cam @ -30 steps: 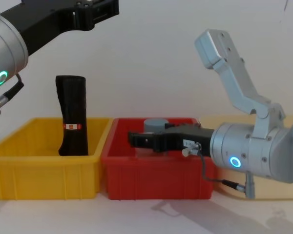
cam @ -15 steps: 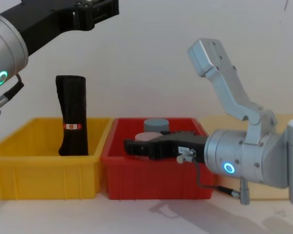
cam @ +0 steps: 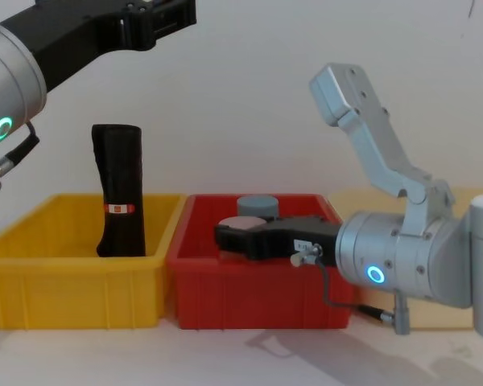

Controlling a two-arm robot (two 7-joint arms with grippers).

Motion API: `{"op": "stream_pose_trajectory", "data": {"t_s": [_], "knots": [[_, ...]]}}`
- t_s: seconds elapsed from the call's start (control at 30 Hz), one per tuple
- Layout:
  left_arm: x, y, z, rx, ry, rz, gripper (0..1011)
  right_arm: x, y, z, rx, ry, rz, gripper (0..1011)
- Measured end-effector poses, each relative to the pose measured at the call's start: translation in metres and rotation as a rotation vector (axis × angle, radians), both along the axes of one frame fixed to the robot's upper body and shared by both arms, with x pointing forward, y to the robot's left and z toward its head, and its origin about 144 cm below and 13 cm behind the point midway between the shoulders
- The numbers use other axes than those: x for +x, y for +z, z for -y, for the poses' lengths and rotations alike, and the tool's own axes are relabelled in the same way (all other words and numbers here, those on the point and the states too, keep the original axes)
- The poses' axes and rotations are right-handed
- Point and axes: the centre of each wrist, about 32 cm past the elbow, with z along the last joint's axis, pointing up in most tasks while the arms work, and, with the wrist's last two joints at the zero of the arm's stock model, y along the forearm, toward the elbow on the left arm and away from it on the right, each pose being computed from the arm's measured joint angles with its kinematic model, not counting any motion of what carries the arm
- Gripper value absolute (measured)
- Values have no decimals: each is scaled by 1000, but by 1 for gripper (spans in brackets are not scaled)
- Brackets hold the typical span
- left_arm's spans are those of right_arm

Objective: Pick up the garbage bag with the one hand and transfer it to the other hand.

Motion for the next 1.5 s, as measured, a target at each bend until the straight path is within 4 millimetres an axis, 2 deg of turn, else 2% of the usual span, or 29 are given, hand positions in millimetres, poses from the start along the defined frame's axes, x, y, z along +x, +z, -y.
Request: {"op": "stream_pose_trajectory", "data": {"t_s": [0.47, 0.67, 1.13, 1.5], "knots": [[0, 0, 0, 0, 0, 0, 1000, -1, 17, 10, 39, -30, 71, 663], [0, 0, 0, 0, 0, 0, 1000, -3, 29, 21, 66, -71, 141, 663], [0, 0, 0, 0, 0, 0, 1000, -9, 48, 61, 104, -239, 283, 663], [0, 0, 0, 0, 0, 0, 1000, -17, 39, 94, 74, -373, 296, 663]]}}
